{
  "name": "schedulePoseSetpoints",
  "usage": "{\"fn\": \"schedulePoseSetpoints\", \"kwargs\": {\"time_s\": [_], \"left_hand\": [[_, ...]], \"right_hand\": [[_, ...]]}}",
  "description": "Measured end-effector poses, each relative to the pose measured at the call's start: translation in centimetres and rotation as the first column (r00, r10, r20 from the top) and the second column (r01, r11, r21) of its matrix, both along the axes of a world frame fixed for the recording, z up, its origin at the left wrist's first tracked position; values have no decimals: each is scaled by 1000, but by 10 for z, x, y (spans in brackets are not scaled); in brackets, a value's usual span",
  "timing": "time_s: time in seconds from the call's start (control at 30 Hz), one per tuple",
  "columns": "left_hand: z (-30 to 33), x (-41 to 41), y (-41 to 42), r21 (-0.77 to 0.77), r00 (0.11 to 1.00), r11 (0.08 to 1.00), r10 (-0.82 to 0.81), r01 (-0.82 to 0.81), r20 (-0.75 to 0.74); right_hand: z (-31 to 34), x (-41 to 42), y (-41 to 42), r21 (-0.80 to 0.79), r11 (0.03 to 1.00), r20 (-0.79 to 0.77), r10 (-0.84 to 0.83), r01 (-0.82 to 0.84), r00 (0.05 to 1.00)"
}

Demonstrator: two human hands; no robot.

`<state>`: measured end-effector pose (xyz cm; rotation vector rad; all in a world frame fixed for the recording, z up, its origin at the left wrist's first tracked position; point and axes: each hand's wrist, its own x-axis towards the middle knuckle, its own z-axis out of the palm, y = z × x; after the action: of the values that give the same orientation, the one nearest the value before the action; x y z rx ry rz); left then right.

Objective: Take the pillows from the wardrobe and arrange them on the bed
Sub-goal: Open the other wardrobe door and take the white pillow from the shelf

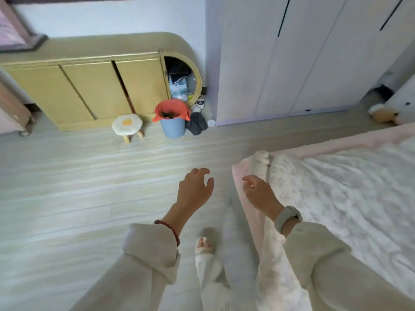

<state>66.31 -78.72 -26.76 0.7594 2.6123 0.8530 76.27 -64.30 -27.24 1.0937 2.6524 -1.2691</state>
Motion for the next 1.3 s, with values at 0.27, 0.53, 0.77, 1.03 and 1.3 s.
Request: {"fn": "schedulePoseSetpoints", "kwargs": {"time_s": [0.27, 0.53, 0.77, 1.03, 1.3], "left_hand": [[31, -221, 129, 11, 995, 998, -61, 62, -80], [51, -399, 276, -5, 973, 979, -202, 202, -114], [41, -514, 457, 58, 895, 897, -430, 439, -121], [38, -484, 705, 82, 649, 644, -759, 760, -49], [43, -416, 954, 109, 489, 479, -866, 871, -100]], "right_hand": [[16, -205, 132, -3, 990, -20, -139, 139, 990], [30, -362, 263, 2, 977, -75, -212, 212, 974], [25, -454, 406, -57, 910, -78, -414, 411, 907], [35, -398, 577, 3, 633, -18, -774, 775, 632], [20, -334, 790, -10, 489, -54, -872, 872, 487]]}}
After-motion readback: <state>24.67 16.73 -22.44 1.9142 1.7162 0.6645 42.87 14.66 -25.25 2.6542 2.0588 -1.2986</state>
